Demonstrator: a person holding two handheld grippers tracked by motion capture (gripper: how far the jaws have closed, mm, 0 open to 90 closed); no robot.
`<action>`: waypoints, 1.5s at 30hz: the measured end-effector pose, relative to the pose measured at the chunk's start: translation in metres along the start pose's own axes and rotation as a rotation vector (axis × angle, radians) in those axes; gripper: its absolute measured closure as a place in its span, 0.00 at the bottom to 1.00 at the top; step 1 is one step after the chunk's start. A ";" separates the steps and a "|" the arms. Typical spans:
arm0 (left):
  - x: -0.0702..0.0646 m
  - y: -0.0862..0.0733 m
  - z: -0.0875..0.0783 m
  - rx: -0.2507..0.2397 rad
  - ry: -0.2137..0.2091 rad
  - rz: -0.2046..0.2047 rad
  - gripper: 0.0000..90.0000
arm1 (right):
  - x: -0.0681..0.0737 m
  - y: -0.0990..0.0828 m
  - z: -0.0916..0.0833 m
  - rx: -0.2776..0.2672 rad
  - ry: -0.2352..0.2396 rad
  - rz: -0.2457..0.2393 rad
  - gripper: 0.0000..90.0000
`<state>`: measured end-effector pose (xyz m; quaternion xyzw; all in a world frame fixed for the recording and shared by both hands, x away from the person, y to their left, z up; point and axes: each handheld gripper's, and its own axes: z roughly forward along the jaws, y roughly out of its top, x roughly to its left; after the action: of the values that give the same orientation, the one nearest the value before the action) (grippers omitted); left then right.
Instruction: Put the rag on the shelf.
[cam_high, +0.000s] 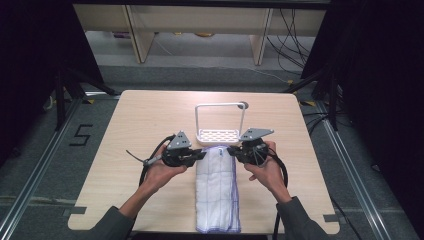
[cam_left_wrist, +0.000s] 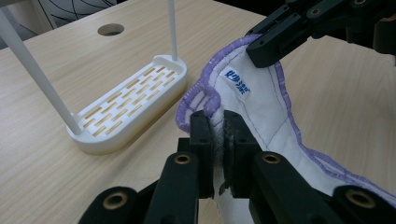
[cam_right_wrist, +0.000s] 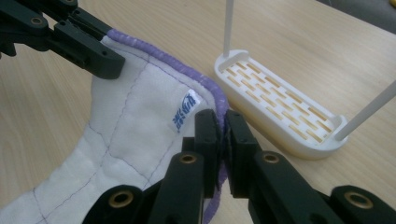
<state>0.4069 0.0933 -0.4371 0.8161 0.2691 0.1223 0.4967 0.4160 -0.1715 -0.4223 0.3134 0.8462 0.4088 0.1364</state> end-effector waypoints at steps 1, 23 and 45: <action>0.000 0.000 0.000 0.000 0.000 0.000 0.92 | 0.000 0.000 0.000 0.000 0.000 0.000 0.95; -0.024 0.075 -0.056 -0.108 -0.033 0.112 0.93 | 0.024 0.049 -0.079 -0.175 -0.030 -0.094 0.95; 0.019 0.149 -0.055 -0.131 0.071 0.070 0.93 | -0.023 0.127 -0.092 -0.230 -0.116 -0.083 0.95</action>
<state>0.4440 0.0912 -0.2816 0.7860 0.2493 0.1858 0.5344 0.4424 -0.1825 -0.2663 0.2834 0.7967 0.4783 0.2369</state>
